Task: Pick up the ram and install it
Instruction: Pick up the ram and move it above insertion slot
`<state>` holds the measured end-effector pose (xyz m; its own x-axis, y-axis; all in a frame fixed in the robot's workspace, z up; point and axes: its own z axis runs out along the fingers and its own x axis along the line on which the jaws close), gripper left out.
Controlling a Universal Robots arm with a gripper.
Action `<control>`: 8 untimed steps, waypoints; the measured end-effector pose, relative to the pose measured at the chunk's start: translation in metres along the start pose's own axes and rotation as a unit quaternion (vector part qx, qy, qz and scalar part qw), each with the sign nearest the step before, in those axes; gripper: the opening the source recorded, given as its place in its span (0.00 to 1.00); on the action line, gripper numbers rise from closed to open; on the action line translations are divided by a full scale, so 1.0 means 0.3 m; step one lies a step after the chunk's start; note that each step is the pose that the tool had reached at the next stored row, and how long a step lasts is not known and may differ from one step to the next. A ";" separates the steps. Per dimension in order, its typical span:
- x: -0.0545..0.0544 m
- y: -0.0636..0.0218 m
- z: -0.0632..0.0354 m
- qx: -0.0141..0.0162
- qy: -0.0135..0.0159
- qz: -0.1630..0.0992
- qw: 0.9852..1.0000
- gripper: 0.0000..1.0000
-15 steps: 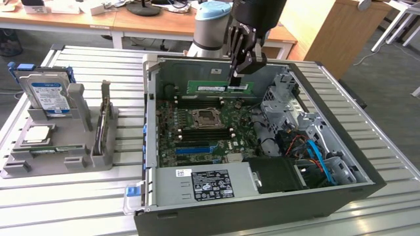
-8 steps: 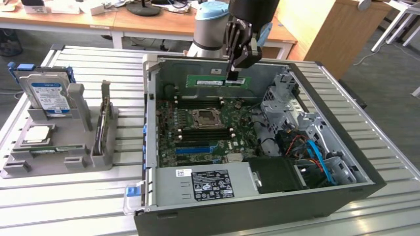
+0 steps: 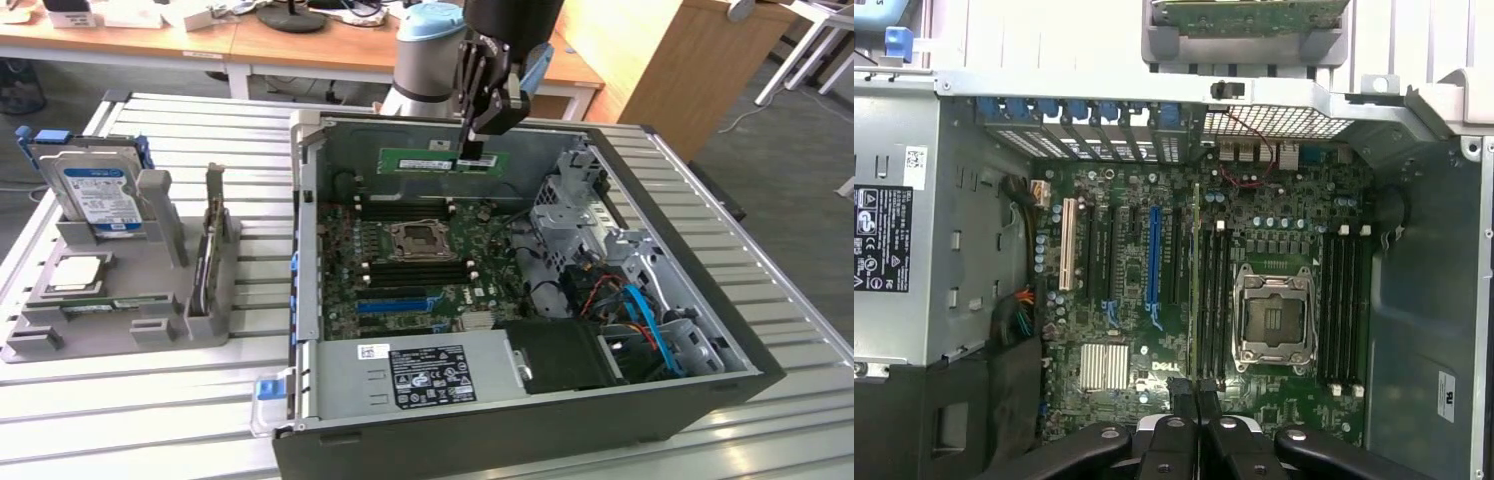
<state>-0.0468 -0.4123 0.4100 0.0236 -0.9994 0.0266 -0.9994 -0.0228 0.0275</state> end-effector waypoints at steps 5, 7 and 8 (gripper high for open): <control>0.000 -0.022 -0.001 0.000 0.000 0.000 1.000 0.12; 0.001 -0.035 -0.001 0.000 0.000 0.000 1.000 0.12; 0.001 -0.039 -0.001 0.000 0.000 0.000 1.000 0.12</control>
<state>-0.0350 -0.4123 0.4100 0.0235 -0.9994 0.0266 -0.9994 -0.0227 0.0275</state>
